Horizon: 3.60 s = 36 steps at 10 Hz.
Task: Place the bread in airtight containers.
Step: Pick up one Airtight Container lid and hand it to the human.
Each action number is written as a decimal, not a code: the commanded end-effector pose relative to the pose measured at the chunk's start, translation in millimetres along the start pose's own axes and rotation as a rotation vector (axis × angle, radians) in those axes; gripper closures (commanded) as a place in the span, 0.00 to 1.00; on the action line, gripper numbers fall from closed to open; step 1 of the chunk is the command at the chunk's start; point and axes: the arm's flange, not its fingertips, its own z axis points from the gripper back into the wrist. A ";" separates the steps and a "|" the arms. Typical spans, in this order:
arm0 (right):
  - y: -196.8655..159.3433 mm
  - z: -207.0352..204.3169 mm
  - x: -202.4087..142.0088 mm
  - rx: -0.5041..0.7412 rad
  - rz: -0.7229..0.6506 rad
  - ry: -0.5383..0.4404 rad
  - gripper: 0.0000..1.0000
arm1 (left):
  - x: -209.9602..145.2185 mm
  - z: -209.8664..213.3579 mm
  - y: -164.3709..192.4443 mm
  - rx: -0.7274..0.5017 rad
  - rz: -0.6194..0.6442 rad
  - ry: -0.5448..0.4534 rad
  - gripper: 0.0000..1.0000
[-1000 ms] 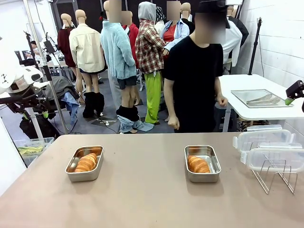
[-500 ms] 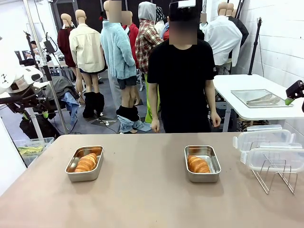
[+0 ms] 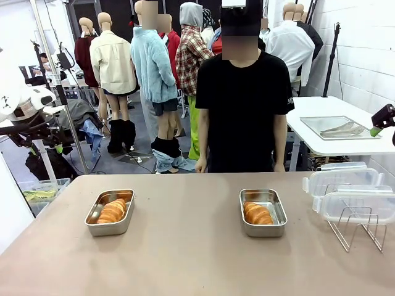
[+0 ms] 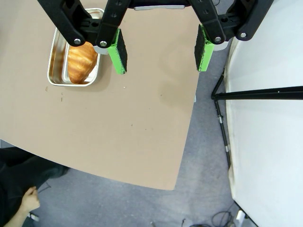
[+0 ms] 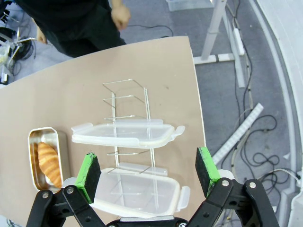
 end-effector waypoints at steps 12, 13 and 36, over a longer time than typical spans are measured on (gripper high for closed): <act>1.8 -0.9 0.9 -0.009 -0.014 -0.005 0.00 | 0.2 1.5 -0.3 0.001 0.000 -0.003 0.25; 1.8 -0.9 0.9 -0.009 -0.014 -0.005 0.00 | 0.2 1.5 -0.3 0.001 0.000 -0.003 0.25; 42.5 -21.1 -60.0 0.283 1.370 0.336 0.00 | 0.2 1.5 -0.3 0.001 0.000 -0.003 0.25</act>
